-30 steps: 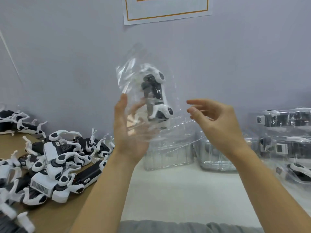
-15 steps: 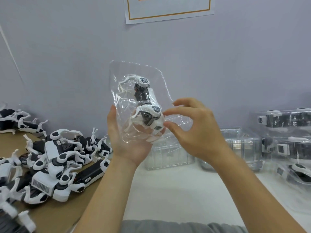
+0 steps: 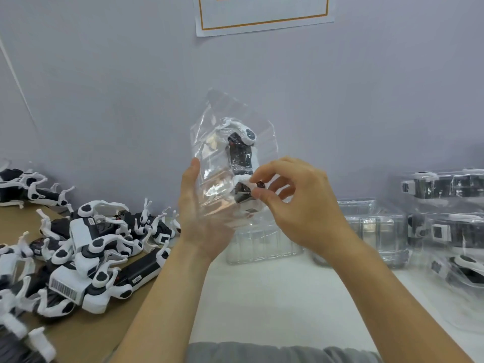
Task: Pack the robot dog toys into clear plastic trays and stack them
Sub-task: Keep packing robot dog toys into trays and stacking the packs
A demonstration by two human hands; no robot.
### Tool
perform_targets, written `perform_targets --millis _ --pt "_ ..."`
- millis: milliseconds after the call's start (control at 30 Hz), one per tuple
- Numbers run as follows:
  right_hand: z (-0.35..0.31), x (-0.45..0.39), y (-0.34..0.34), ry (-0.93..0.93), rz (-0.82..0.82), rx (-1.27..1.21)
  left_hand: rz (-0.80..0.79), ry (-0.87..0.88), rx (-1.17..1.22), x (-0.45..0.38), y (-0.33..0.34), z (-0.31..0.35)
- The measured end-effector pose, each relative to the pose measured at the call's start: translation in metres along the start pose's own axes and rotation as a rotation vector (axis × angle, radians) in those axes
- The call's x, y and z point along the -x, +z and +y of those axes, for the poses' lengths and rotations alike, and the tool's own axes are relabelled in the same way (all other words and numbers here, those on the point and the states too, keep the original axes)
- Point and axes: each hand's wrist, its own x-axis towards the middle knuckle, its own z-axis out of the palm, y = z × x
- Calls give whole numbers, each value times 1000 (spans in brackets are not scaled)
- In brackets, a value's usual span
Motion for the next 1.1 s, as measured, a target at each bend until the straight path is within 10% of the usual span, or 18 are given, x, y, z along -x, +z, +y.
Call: perform_targets --millis 1100 --pt "-5 -3 -20 43 -110 -128 -75 31 -125 -2 -21 1"
